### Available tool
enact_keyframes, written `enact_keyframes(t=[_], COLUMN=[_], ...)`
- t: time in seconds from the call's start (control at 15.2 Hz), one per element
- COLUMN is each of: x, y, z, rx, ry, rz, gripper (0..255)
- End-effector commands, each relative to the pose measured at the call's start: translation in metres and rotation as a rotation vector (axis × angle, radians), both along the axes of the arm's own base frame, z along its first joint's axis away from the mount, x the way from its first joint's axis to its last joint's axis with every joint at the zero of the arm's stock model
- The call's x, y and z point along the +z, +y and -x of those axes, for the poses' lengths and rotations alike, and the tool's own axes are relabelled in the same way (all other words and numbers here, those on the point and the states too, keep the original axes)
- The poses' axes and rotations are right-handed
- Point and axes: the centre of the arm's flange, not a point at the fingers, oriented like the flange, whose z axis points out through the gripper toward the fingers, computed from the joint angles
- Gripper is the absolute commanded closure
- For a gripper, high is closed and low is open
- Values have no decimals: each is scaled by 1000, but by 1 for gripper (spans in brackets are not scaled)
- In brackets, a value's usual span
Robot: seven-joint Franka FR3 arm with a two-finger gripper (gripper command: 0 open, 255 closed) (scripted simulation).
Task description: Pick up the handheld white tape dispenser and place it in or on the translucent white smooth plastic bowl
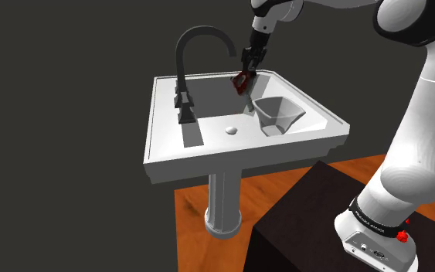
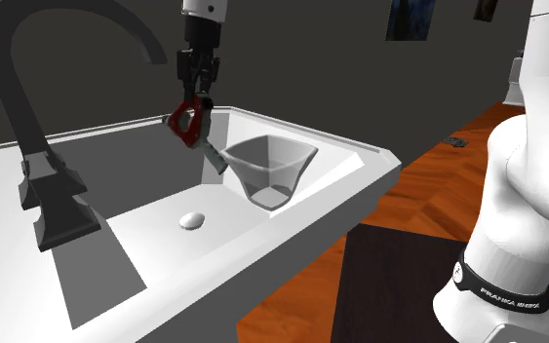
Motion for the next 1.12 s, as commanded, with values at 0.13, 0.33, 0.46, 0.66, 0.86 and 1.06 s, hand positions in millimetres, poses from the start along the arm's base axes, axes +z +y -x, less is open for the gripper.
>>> enact_keyframes(t=[0.13, 0.33, 0.46, 0.66, 0.86, 1.06], x=[21, 37, 47, 59, 74, 88], y=[1, 1, 1, 1, -7, -15], z=[0, 0, 0, 0, 36, 72], rx=[0, 0, 0, 0, 0, 0], ry=[0, 0, 0, 0, 0, 0], rz=[0, 0, 0, 0, 0, 0], gripper=[255, 255, 255, 255, 255, 255])
